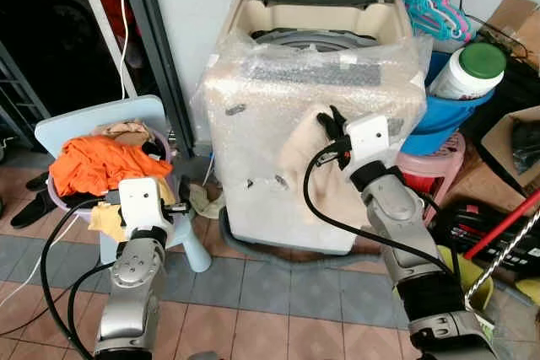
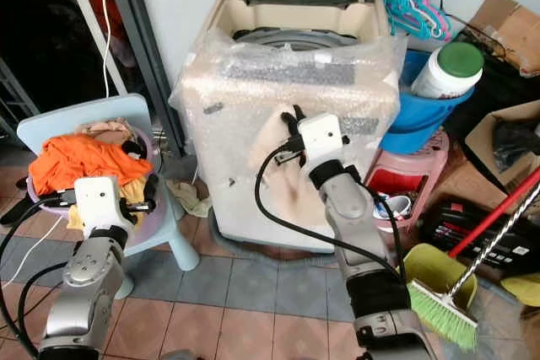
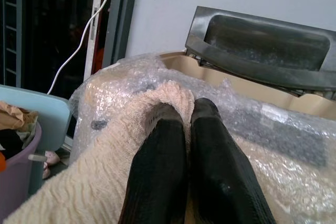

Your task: Clothes washing

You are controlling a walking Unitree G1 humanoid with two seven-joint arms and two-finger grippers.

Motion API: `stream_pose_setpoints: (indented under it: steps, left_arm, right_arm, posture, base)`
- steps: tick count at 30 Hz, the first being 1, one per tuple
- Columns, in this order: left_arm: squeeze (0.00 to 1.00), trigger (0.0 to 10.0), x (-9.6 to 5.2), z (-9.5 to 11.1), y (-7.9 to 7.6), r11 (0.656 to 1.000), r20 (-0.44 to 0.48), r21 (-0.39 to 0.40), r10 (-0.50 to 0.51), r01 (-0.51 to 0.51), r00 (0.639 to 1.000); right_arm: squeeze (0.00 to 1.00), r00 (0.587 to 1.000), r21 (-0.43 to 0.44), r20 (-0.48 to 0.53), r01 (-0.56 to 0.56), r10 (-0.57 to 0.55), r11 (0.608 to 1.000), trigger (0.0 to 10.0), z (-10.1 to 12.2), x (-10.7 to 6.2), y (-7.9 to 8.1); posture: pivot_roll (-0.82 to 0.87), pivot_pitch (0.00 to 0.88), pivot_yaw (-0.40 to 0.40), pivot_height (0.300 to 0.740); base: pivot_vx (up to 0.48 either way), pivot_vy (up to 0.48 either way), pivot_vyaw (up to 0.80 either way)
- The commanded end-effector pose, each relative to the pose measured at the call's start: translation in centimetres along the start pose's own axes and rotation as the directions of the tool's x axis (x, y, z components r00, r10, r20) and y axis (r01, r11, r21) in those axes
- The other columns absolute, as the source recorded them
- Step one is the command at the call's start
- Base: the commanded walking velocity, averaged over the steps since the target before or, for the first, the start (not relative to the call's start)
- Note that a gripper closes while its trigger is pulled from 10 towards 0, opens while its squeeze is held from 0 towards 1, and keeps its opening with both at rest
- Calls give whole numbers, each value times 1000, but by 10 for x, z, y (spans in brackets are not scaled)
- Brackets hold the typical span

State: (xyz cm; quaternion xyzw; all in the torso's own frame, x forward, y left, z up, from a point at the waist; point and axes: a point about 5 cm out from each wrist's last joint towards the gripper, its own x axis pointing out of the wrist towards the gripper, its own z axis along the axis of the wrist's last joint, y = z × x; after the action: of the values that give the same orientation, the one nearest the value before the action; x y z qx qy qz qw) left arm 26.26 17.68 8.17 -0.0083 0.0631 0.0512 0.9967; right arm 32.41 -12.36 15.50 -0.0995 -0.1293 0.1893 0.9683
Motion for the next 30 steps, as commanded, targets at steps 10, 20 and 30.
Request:
stream_pose_setpoints:
  steps: [10,20,30]
  left_arm:
    - [0,10000,0,1,1,1000,-2,1,4,-4,1000]
    - [0,10000,1,0,1,1000,-1,-2,7,-7,1000]
    - [0,10000,4,-1,-2,1000,-12,-2,12,-12,1000]
  right_arm:
    - [0,994,-15,55,-89,90,996,10000,11,5,13]
    - [0,967,-73,114,-219,226,973,10000,33,16,15]
    - [0,907,-226,387,-82,167,971,10000,149,78,-45]
  posture:
    - [-30,3,33,740]
    - [-27,1,28,740]
    - [-31,0,15,740]
  base:
    - [394,0,0]
    - [370,0,0]
    - [131,0,0]
